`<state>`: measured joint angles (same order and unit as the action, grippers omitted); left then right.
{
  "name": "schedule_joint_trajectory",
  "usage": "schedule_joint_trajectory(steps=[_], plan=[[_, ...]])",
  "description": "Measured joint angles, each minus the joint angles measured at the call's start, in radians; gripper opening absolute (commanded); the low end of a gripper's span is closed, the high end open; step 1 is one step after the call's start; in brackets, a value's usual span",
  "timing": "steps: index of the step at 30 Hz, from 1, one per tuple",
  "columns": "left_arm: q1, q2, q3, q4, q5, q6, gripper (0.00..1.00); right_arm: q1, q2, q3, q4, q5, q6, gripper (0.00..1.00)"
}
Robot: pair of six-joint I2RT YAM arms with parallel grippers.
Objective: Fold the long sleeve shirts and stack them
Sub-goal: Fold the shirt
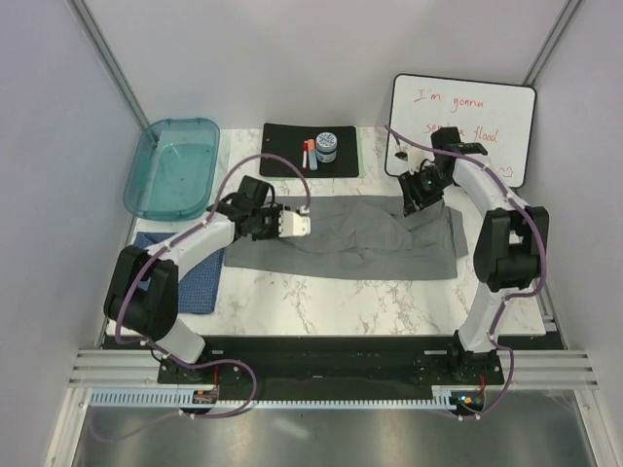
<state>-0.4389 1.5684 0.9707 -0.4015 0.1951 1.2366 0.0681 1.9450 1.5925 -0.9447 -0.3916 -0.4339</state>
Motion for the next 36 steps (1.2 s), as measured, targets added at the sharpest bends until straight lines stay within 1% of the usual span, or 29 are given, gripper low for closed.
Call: schedule_joint_trajectory(steps=[1, 5, 8, 12, 18, 22, 27, 31, 32, 36], plan=[[0.014, -0.002, 0.040, -0.016, 0.021, -0.037, 0.42, 0.000, -0.033, 0.000, 0.001, -0.001, 0.000, 0.42], [0.085, 0.023, 0.224, -0.054, 0.071, -0.239, 0.41, 0.002, -0.103, 0.000, 0.002, -0.031, 0.004, 0.37], [0.134, 0.097, 0.357, -0.081, 0.103, -0.399, 0.41, 0.012, -0.088, -0.014, 0.011, -0.058, 0.015, 0.32], [0.172, 0.209, 0.430, -0.130, 0.154, -0.535, 0.42, 0.029, -0.038, -0.056, 0.029, -0.074, 0.023, 0.31], [0.180, 0.379, 0.488, -0.228, 0.207, -0.637, 0.42, 0.037, 0.063, -0.126, 0.074, -0.056, 0.023, 0.29], [0.180, 0.458, 0.545, -0.274, 0.227, -0.689, 0.42, 0.036, 0.091, -0.152, 0.087, -0.047, 0.024, 0.29], [0.180, 0.486, 0.571, -0.291, 0.234, -0.740, 0.42, 0.036, 0.091, -0.152, 0.092, -0.044, 0.025, 0.29], [0.180, 0.486, 0.577, -0.304, 0.217, -0.773, 0.45, 0.036, 0.091, -0.152, 0.092, -0.044, 0.026, 0.29], [0.180, 0.487, 0.579, -0.304, 0.203, -0.783, 0.47, 0.036, 0.091, -0.152, 0.092, -0.044, 0.026, 0.29], [0.180, 0.491, 0.588, -0.307, 0.171, -0.806, 0.49, 0.036, 0.091, -0.152, 0.092, -0.044, 0.026, 0.29]])
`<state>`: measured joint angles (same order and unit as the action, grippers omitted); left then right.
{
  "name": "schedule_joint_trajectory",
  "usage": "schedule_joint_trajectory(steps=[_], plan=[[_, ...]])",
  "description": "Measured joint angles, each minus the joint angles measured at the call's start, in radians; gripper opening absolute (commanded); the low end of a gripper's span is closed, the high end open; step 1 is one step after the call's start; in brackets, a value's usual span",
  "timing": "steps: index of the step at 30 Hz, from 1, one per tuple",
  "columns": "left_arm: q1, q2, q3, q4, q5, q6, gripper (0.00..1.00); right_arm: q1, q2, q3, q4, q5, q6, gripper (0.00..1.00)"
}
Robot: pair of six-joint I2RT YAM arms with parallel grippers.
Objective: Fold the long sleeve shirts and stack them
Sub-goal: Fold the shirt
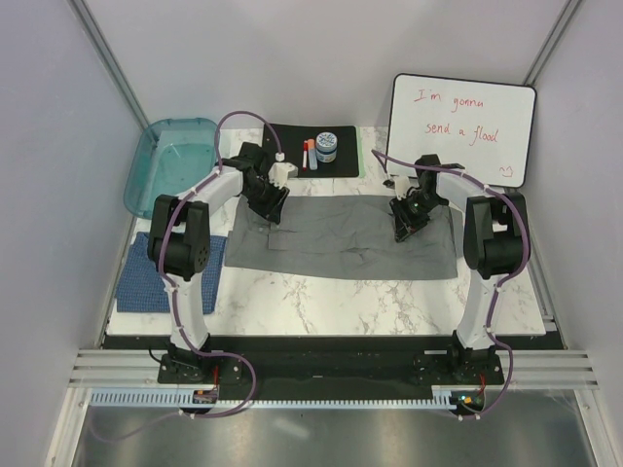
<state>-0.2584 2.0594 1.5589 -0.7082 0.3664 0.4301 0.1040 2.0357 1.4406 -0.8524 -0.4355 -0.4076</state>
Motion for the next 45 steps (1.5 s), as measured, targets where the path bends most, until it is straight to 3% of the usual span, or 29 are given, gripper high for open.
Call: schedule_joint_trajectory(steps=[6, 9, 12, 16, 18, 27, 28, 29, 32, 38, 45], plan=[[0.000, 0.017, 0.006, -0.001, -0.003, -0.022, 0.50, 0.000, 0.000, 0.000, 0.000, 0.000, 0.000, 0.29], [0.000, 0.032, 0.016, -0.001, -0.003, -0.034, 0.45, 0.000, 0.000, 0.000, 0.000, 0.000, 0.000, 0.28], [0.000, 0.046, 0.024, -0.001, -0.004, -0.045, 0.32, 0.000, 0.000, 0.000, 0.000, 0.001, 0.000, 0.28], [0.001, 0.046, 0.034, -0.001, -0.002, -0.060, 0.06, 0.000, 0.000, 0.000, 0.000, 0.004, -0.001, 0.28], [0.001, 0.043, 0.038, -0.002, -0.002, -0.068, 0.02, 0.000, 0.000, 0.000, 0.000, 0.008, -0.004, 0.28], [0.001, -0.056, 0.047, -0.034, -0.083, -0.076, 0.02, 0.001, 0.000, 0.000, 0.002, 0.019, -0.002, 0.28], [0.001, -0.062, 0.047, -0.036, -0.099, -0.076, 0.05, 0.001, 0.000, 0.000, 0.002, 0.019, 0.001, 0.30], [0.001, -0.064, 0.047, -0.040, -0.120, -0.074, 0.22, 0.001, 0.000, 0.000, 0.002, 0.018, 0.002, 0.32], [0.000, -0.056, 0.047, -0.050, -0.165, -0.061, 0.38, 0.001, -0.001, 0.000, 0.000, 0.014, 0.006, 0.36], [0.001, -0.055, 0.008, -0.028, -0.181, -0.027, 0.41, 0.001, -0.020, 0.004, -0.010, 0.006, 0.010, 0.48], [-0.037, -0.092, -0.085, -0.001, -0.168, 0.104, 0.36, -0.005, -0.184, 0.023, -0.065, 0.000, 0.015, 0.47]])
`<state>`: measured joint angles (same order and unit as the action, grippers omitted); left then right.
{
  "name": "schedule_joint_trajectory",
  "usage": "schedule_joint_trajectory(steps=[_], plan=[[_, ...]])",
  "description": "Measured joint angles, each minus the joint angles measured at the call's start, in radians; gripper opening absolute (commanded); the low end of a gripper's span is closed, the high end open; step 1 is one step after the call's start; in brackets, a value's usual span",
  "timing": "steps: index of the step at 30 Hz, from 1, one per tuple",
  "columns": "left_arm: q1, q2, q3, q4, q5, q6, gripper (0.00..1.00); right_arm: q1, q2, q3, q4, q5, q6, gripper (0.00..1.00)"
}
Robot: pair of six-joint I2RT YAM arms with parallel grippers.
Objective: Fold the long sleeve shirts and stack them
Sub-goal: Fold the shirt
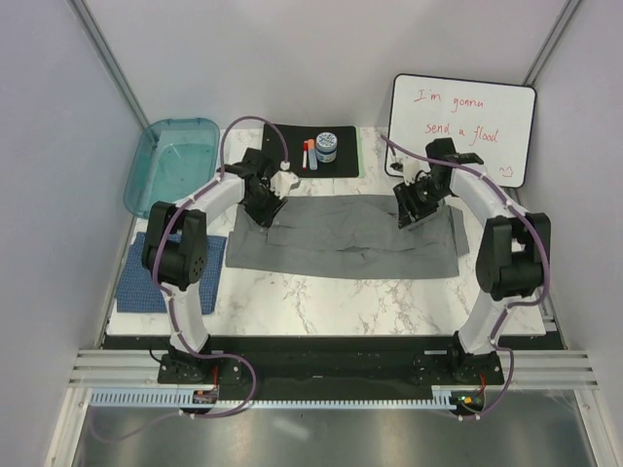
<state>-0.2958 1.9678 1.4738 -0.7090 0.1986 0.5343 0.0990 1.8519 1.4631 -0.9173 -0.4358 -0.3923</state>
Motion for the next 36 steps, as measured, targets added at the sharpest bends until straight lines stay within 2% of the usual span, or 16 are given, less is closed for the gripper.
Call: schedule_joint_trajectory(steps=[5, 10, 14, 17, 20, 22, 25, 31, 36], plan=[[-0.068, -0.003, -0.100, 0.029, -0.086, 0.073, 0.31, -0.069, -0.105, -0.018, -0.036, 0.012, -0.012, 0.45], [-0.144, -0.076, -0.220, 0.103, -0.181, 0.088, 0.29, -0.193, -0.124, -0.084, -0.079, 0.058, -0.052, 0.44], [-0.312, -0.182, -0.354, 0.049, -0.234, 0.055, 0.31, -0.225, -0.148, -0.142, -0.110, 0.105, -0.091, 0.42], [-0.470, -0.217, -0.376, -0.089, -0.121, 0.004, 0.34, -0.215, -0.165, -0.158, -0.124, 0.114, -0.108, 0.40], [-0.543, -0.245, -0.375, -0.199, 0.040, -0.044, 0.36, -0.198, -0.166, -0.165, -0.119, 0.117, -0.109, 0.39], [-0.520, -0.277, -0.351, -0.255, 0.114, -0.076, 0.36, -0.172, -0.166, -0.178, -0.105, 0.124, -0.105, 0.39], [-0.416, -0.352, -0.290, -0.257, 0.220, -0.117, 0.38, -0.097, -0.153, -0.204, -0.069, 0.137, -0.085, 0.38], [-0.121, -0.631, -0.296, -0.089, 0.378, -0.212, 0.52, 0.093, 0.001, -0.208, 0.041, 0.175, -0.040, 0.38], [-0.007, -0.843, -0.385, 0.022, 0.396, -0.287, 0.53, 0.195, 0.109, -0.109, 0.042, 0.230, -0.022, 0.38]])
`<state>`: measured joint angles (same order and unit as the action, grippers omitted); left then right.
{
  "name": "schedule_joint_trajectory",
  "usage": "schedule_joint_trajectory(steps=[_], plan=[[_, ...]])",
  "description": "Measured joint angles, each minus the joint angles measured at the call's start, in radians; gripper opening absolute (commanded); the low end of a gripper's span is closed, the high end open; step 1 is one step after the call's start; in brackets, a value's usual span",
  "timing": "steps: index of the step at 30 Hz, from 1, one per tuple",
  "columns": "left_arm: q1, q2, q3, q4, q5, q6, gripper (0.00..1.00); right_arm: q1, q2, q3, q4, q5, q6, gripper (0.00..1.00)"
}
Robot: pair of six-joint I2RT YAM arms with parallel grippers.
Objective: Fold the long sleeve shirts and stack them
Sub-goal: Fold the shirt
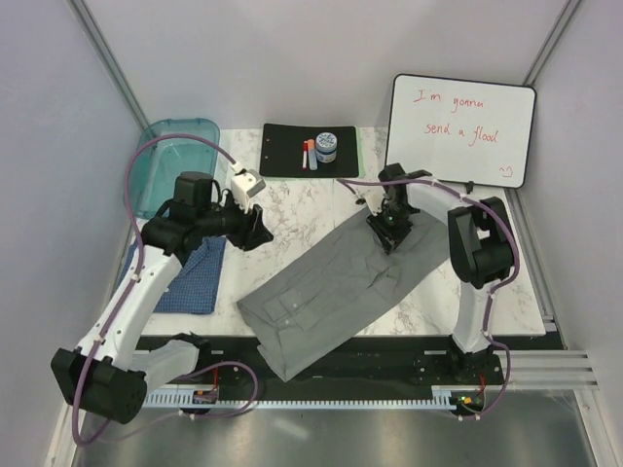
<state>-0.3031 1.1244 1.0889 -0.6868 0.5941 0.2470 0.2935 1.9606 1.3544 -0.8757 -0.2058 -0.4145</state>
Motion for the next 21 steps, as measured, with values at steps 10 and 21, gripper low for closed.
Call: schedule_joint_trajectory(steps=[10, 21], plan=[[0.137, -0.072, -0.049, 0.047, -0.034, -0.073, 0.57, 0.255, 0.246, 0.387, -0.037, 0.072, 0.000, 0.37], [0.151, -0.050, -0.049, 0.061, -0.039, -0.084, 0.99, 0.342, 0.350, 0.589, -0.021, 0.074, -0.014, 0.50]])
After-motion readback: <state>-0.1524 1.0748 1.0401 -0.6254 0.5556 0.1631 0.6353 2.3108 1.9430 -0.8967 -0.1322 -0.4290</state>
